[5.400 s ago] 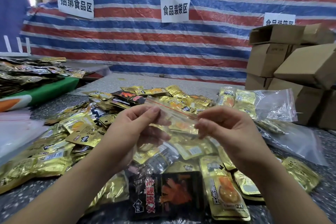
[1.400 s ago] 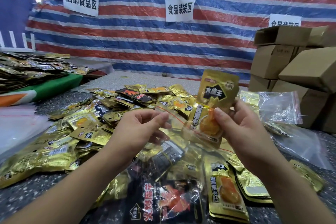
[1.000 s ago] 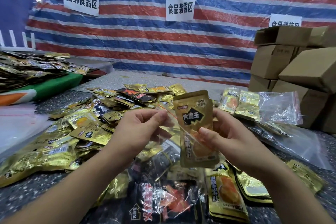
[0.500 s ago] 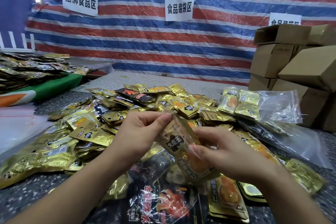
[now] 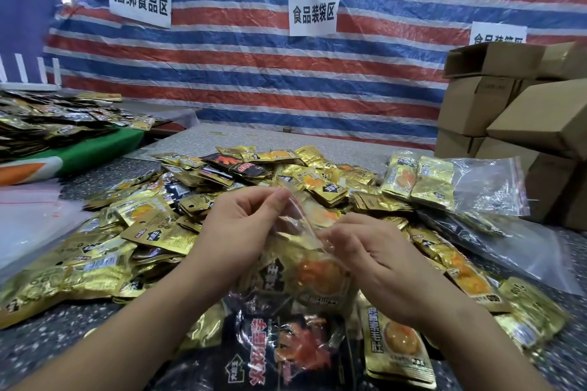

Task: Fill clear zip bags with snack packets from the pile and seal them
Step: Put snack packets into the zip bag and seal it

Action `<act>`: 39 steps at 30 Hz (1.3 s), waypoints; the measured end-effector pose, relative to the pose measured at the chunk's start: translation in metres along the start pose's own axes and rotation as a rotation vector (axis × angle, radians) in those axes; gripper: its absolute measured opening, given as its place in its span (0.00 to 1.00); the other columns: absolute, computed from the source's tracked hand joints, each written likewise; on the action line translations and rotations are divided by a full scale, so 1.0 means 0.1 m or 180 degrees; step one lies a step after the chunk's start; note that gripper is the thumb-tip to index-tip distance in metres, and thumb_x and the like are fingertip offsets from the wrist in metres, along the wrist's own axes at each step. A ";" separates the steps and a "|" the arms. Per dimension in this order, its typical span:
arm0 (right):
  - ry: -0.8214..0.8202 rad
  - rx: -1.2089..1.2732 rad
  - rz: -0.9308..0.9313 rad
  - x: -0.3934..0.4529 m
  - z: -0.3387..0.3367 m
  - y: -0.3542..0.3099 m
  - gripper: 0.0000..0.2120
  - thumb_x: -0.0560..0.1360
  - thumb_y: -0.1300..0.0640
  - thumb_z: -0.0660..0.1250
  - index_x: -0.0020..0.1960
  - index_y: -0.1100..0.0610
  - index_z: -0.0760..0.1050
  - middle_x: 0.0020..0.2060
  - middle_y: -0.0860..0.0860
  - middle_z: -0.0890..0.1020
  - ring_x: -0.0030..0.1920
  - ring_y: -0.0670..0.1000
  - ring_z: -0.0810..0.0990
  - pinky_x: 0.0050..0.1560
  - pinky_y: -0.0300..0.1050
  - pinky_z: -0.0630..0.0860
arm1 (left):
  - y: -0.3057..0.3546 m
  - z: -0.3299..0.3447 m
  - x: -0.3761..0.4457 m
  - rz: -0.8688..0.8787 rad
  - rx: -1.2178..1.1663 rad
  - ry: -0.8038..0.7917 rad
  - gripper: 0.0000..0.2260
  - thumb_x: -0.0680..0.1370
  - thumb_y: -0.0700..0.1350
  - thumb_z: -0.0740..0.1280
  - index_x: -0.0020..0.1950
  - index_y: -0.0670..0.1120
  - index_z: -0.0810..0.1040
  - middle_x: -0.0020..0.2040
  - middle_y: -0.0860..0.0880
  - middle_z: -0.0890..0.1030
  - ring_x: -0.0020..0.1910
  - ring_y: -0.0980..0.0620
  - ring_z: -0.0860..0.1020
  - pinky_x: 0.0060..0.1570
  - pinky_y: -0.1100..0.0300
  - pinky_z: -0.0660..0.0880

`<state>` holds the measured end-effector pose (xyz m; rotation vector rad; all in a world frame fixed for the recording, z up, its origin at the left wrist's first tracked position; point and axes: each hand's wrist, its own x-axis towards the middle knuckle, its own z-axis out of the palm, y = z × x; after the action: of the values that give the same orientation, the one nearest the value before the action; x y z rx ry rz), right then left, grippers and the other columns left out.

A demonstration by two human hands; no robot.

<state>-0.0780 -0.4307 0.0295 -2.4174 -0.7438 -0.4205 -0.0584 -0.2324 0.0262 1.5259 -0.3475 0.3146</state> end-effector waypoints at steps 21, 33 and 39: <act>0.0991 0.3672 0.0931 0.09 -0.10 0.01 0.04 0.68 0.57 0.71 0.39 0.56 0.84 0.36 0.54 0.85 0.34 0.54 0.85 0.30 0.45 0.80 | 0.10 -0.15 0.15 -0.0368 -0.1292 0.0057 0.13 0.72 0.55 0.65 0.40 0.49 0.86 0.39 0.46 0.86 0.33 0.49 0.84 0.30 0.56 0.80; 0.1340 0.2693 0.1282 0.11 -0.02 0.18 0.10 0.77 0.60 0.69 0.39 0.60 0.83 0.35 0.54 0.85 0.35 0.51 0.83 0.34 0.39 0.79 | -0.08 -0.13 0.15 -0.0569 -0.0687 -0.0048 0.11 0.75 0.50 0.66 0.46 0.44 0.83 0.40 0.46 0.84 0.32 0.51 0.81 0.34 0.58 0.81; 0.1688 0.2190 0.1075 0.09 -0.03 0.11 0.06 0.75 0.55 0.72 0.52 0.53 0.80 0.43 0.49 0.86 0.45 0.46 0.85 0.44 0.36 0.78 | -0.05 -0.14 0.14 -0.0120 -0.0424 0.0068 0.11 0.76 0.51 0.65 0.46 0.46 0.83 0.43 0.45 0.86 0.37 0.48 0.84 0.33 0.61 0.79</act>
<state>-0.0647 -0.4361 0.0319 -1.6306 -0.1832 -0.5289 -0.0431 -0.2191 0.0274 1.3957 -0.3164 0.2727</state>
